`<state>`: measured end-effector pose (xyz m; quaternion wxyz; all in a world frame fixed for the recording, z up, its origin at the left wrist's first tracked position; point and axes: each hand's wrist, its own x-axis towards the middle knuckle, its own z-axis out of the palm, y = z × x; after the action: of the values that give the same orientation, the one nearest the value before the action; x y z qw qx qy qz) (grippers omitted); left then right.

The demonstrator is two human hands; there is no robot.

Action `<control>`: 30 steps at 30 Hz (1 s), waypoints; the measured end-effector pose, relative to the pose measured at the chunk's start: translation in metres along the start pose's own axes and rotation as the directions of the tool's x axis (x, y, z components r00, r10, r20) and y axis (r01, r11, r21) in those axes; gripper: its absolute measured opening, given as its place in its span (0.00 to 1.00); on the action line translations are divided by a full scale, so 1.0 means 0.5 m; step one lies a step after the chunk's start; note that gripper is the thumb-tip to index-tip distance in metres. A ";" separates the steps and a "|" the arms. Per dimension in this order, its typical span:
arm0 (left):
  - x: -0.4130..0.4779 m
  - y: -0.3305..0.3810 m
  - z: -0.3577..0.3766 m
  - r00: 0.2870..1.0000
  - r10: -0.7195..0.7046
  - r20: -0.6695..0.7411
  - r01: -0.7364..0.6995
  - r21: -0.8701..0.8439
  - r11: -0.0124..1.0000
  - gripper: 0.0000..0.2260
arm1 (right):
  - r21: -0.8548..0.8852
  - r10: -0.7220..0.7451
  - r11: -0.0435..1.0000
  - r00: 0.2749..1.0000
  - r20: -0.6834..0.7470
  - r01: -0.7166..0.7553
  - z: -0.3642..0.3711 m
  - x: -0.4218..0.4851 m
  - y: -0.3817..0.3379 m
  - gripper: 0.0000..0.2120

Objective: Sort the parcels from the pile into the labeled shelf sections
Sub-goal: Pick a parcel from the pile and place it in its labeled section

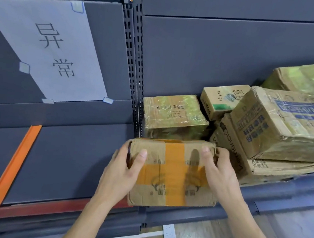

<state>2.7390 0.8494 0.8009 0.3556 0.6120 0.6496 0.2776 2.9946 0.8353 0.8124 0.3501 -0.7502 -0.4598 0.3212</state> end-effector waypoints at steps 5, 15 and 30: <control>-0.018 0.012 -0.018 0.995 -0.022 -0.093 0.009 -0.133 0.991 0.27 | 0.162 -0.010 0.986 0.995 -0.098 0.026 -0.014 -0.027 -0.014 0.20; -0.016 -0.008 0.023 0.995 -0.100 -0.004 0.099 -0.127 0.987 0.29 | -0.033 0.025 0.999 1.000 0.000 -0.025 -0.019 -0.015 0.048 0.18; -0.030 -0.017 0.032 0.994 -0.109 -0.022 0.103 -0.178 0.979 0.21 | 0.026 0.088 0.996 0.996 0.001 -0.088 -0.035 -0.025 0.065 0.15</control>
<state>2.7467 0.8323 0.7864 0.4126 0.5381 0.6595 0.3244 3.0193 0.8092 0.7972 0.3453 -0.7651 -0.4220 0.3425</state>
